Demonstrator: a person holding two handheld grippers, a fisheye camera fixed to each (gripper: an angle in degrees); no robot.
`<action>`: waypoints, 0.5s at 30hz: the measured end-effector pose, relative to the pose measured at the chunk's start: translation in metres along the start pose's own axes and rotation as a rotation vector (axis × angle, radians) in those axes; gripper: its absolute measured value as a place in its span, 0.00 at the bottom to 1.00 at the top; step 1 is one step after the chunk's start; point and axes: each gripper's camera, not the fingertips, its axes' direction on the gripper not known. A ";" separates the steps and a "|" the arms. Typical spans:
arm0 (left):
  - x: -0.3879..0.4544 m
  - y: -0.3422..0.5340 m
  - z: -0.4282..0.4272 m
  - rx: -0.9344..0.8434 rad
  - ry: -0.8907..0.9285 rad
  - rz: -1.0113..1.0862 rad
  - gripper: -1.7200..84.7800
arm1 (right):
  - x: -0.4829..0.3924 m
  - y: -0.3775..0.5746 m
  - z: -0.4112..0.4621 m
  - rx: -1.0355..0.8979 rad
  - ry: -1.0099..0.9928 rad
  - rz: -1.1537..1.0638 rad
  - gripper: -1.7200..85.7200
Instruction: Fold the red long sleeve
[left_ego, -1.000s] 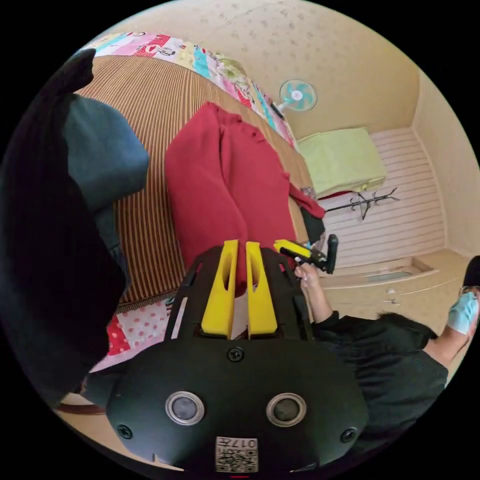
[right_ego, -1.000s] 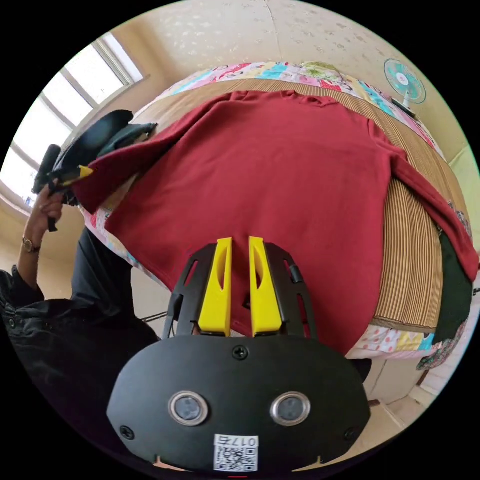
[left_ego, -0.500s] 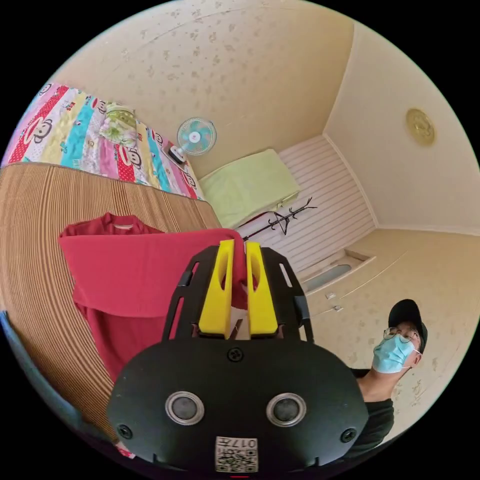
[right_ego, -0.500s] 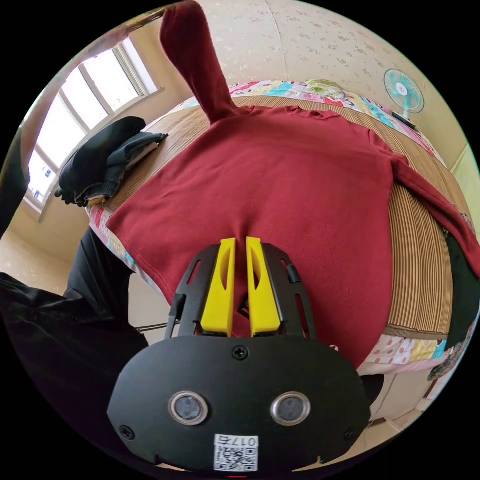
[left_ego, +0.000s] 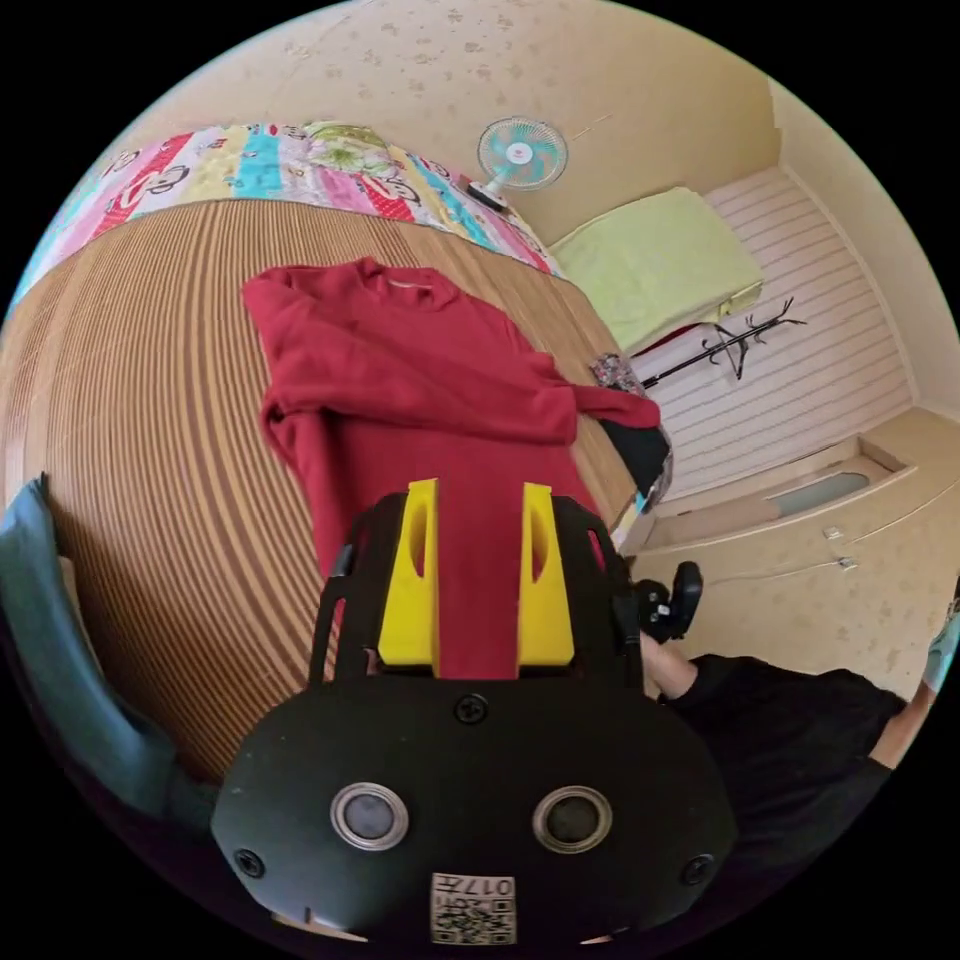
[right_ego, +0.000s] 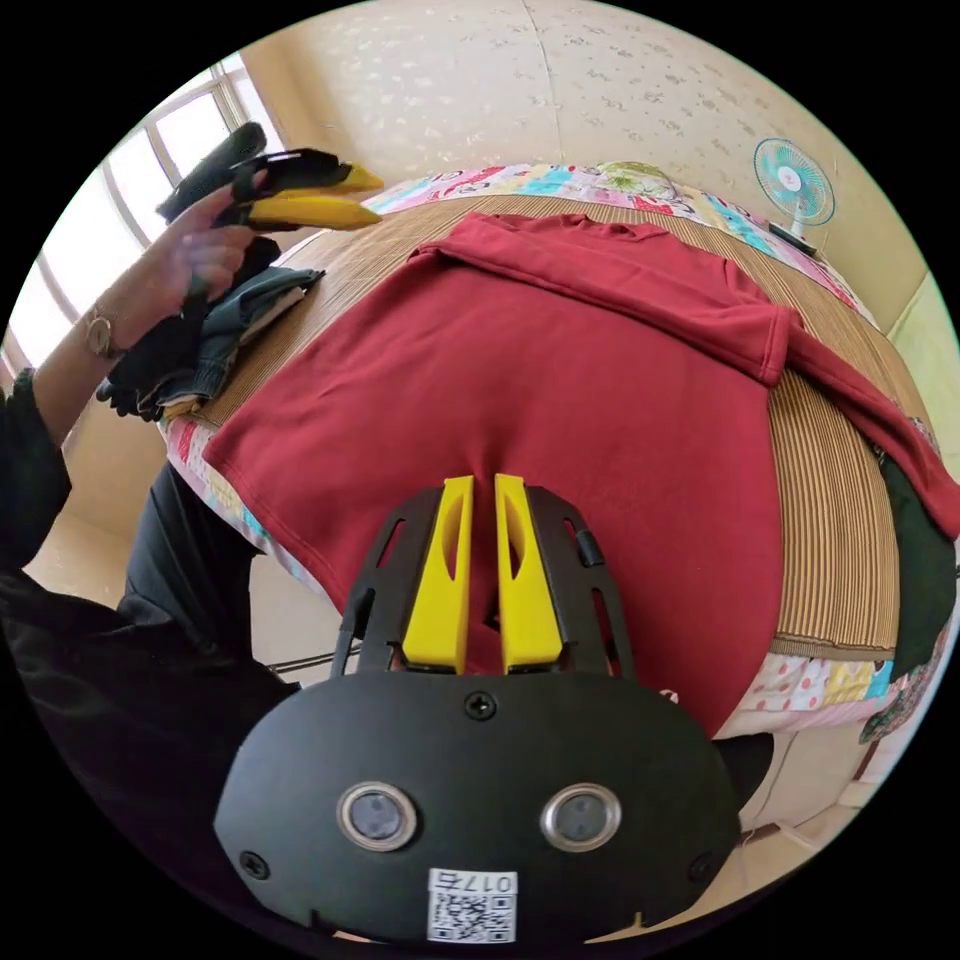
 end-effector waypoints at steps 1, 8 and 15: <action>-0.005 0.027 0.014 -0.082 -0.099 0.006 0.16 | 0.001 -0.005 -0.003 -0.019 -0.010 -0.003 0.06; -0.009 0.165 0.048 -0.112 -0.090 -0.017 0.04 | -0.008 -0.013 -0.027 -0.125 -0.052 0.050 0.05; 0.008 0.267 0.020 0.075 -0.100 -0.084 0.01 | -0.020 -0.021 -0.093 -0.104 0.074 0.026 0.04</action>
